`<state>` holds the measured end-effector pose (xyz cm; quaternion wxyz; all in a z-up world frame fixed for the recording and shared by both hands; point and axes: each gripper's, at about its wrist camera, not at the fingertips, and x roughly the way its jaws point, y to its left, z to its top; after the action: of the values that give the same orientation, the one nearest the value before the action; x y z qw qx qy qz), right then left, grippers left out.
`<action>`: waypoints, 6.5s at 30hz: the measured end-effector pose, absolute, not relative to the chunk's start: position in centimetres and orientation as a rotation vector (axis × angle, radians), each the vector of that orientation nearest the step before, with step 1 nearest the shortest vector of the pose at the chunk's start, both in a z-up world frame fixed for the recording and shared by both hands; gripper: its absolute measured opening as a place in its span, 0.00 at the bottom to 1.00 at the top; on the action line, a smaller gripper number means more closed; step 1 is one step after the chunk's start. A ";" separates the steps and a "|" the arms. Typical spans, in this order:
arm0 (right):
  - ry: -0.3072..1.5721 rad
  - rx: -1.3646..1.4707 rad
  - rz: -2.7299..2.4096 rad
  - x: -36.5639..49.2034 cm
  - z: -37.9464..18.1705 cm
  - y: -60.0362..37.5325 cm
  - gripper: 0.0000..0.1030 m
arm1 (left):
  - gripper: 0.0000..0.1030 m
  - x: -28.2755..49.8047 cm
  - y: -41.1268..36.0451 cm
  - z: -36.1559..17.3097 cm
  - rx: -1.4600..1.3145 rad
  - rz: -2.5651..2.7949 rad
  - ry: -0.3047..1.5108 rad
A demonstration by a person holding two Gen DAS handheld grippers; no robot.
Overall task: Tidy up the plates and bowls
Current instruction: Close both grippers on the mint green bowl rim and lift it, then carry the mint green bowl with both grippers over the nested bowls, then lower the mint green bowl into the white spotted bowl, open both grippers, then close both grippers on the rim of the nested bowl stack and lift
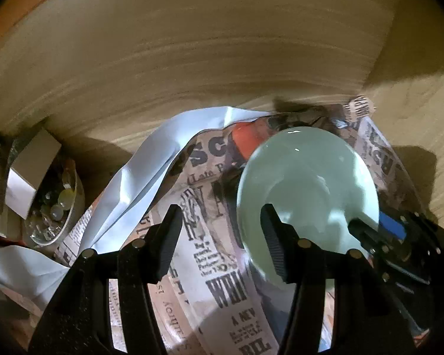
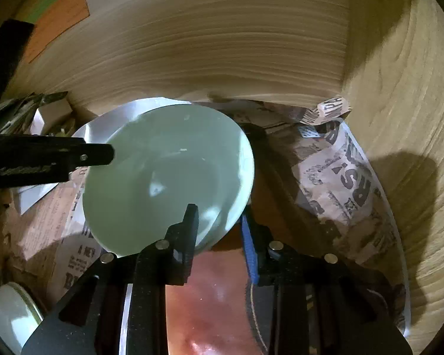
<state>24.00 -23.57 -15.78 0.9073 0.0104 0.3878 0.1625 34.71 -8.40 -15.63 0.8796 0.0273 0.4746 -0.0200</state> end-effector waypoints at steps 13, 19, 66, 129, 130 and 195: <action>0.796 0.027 0.338 24.6 -16.6 -23.3 0.25 | 0.12 36.6 -9.6 -17.8 0.062 -0.128 1.055; 0.790 0.015 0.323 24.5 -16.6 -22.9 0.25 | 0.13 36.1 -10.5 -17.8 0.133 -0.113 1.022; 0.554 -0.024 0.534 9.8 -8.9 -13.4 0.24 | 0.13 12.7 0.2 -7.6 -0.019 -0.066 0.678; 0.700 -0.181 0.805 3.0 -13.7 -0.4 0.24 | 0.14 -1.7 12.4 -14.5 -0.118 0.147 0.735; 0.698 -0.188 0.802 2.9 -13.7 -0.3 0.25 | 0.14 -1.7 12.4 -14.6 -0.118 0.145 0.739; 0.829 -0.171 0.770 4.9 -16.3 0.5 0.33 | 0.55 -1.1 12.3 -17.1 -0.207 0.055 0.852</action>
<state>4.92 0.52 -16.29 0.8408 -0.0809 0.3922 0.3642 -1.09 12.34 -17.07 0.9050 -0.1001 0.4126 0.0268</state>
